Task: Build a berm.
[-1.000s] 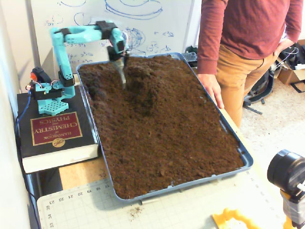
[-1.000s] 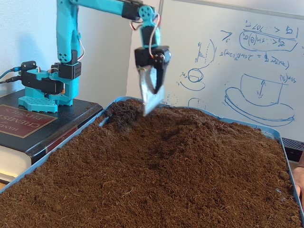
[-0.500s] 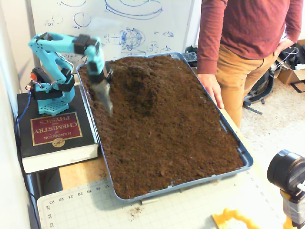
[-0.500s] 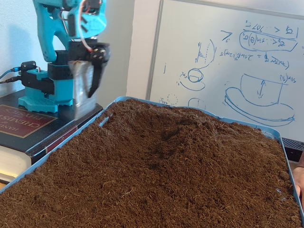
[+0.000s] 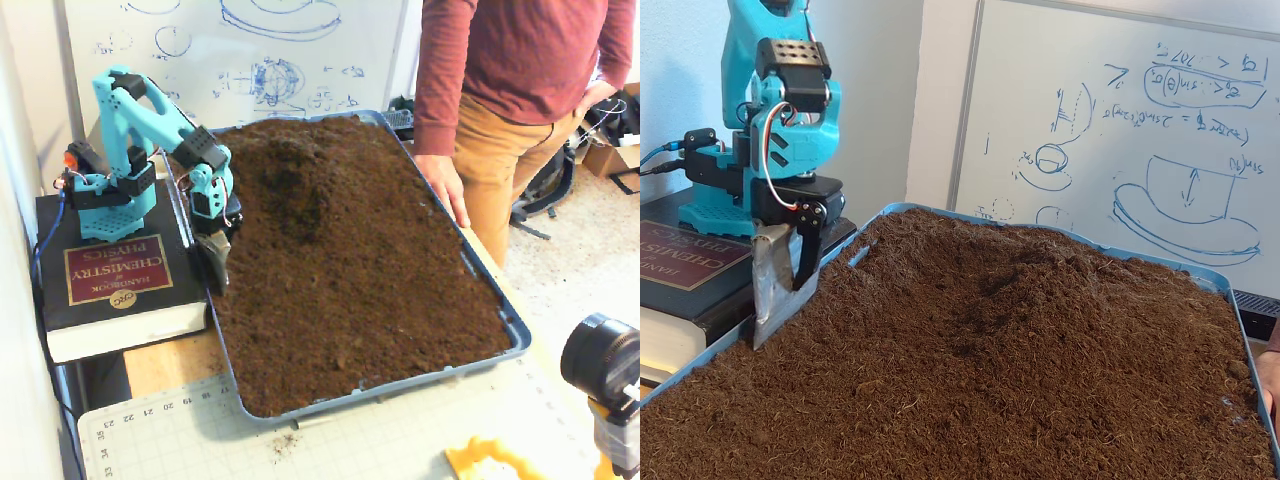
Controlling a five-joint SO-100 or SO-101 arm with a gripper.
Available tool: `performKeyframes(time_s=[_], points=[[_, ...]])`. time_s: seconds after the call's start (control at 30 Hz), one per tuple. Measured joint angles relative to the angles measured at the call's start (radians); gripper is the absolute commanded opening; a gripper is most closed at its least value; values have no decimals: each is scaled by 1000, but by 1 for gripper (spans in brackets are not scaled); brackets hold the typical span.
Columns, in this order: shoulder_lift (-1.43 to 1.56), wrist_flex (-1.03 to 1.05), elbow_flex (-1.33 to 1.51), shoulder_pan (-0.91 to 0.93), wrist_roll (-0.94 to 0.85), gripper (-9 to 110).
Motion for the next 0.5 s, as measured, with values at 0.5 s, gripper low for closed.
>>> performKeyframes(time_s=[0.5], points=[[-149, -43, -104, -51, 8, 0]])
